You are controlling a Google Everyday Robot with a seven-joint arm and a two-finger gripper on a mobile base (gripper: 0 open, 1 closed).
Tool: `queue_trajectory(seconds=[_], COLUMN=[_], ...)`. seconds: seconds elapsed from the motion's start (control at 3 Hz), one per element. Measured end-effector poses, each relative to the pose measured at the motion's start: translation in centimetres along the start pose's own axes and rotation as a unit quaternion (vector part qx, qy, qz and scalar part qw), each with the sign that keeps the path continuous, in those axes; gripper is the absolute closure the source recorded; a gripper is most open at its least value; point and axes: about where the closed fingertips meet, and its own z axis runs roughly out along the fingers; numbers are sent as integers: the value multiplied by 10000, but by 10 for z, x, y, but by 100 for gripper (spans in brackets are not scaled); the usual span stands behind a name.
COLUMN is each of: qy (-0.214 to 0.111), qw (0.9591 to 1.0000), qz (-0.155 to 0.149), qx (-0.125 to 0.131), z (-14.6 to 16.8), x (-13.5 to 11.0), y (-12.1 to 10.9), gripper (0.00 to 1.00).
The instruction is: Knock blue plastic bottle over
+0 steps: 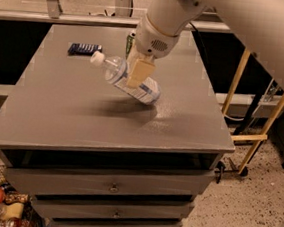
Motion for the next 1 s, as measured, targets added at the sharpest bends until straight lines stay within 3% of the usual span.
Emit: queue_trajectory(seconds=[0.33,0.67,1.0], qy=[1011,1549,1796], qw=[9939,9848,9780], qz=[-422,-743,-963], qx=[-106,-242,-450], z=[13,24,35], x=[10,13,13], y=[-2,-2,1], gripper=[100,100,100])
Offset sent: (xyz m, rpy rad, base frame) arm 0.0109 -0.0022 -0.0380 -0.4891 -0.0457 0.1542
